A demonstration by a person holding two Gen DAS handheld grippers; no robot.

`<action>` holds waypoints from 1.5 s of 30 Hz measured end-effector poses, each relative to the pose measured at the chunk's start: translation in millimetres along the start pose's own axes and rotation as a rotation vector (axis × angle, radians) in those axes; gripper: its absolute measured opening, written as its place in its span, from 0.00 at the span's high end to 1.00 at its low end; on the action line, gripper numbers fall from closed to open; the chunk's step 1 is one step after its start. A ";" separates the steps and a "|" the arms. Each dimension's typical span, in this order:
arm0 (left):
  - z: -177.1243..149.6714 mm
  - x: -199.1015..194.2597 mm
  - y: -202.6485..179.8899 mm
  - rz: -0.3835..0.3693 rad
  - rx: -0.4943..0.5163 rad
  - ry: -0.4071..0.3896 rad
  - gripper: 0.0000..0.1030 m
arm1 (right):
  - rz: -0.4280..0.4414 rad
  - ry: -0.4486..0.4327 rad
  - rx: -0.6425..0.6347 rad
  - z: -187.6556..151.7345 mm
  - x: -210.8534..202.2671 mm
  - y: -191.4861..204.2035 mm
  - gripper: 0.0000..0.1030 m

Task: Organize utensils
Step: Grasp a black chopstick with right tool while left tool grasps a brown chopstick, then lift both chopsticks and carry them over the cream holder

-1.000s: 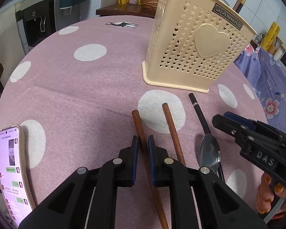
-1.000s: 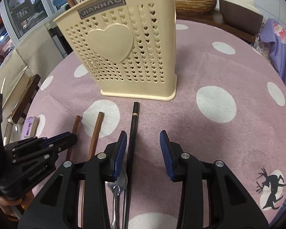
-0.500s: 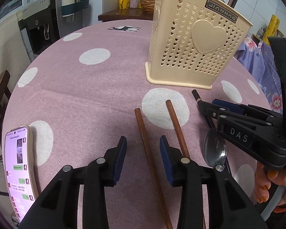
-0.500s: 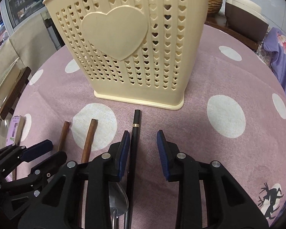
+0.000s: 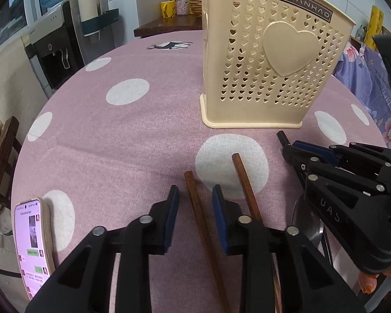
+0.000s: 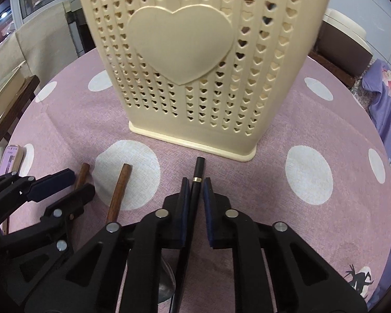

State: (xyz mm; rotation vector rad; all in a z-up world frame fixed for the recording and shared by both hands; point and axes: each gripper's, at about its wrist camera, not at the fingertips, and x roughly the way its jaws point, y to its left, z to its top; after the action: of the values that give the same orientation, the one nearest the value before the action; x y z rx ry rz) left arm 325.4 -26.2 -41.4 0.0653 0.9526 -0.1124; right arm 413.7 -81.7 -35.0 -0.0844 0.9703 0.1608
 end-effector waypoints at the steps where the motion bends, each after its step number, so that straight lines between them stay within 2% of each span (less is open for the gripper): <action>1: 1.2 0.9 0.5 0.002 -0.001 0.000 0.82 | -0.005 -0.001 -0.005 0.4 0.1 1.9 0.90; 4: 3.0 2.0 0.9 0.004 -0.004 0.001 0.89 | 0.004 -0.003 -0.004 2.7 1.9 4.4 0.92; 15: 4.7 3.3 0.5 -0.013 -0.020 -0.009 0.91 | 0.049 -0.029 0.035 -0.6 -4.3 -3.5 0.92; 21: 7.9 -11.6 6.3 -0.041 -0.043 -0.052 0.92 | 0.087 -0.072 0.069 -3.0 -25.9 -16.7 0.92; 31: 25.6 -76.8 12.2 -0.123 -0.060 -0.205 0.92 | 0.155 -0.207 0.114 3.3 -98.0 -47.9 0.92; 40: 46.7 -126.5 23.8 -0.156 -0.058 -0.324 0.92 | 0.151 -0.340 0.121 6.4 -178.2 -81.4 0.92; 45: 57.2 -146.4 27.1 -0.152 -0.053 -0.374 0.92 | 0.155 -0.385 0.131 10.9 -205.9 -95.6 0.92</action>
State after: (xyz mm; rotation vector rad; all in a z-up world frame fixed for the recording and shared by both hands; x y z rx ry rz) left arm 291.0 4.6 111.3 -0.0760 0.5852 -0.2313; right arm 325.0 -194.5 141.2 0.1391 0.5998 0.2453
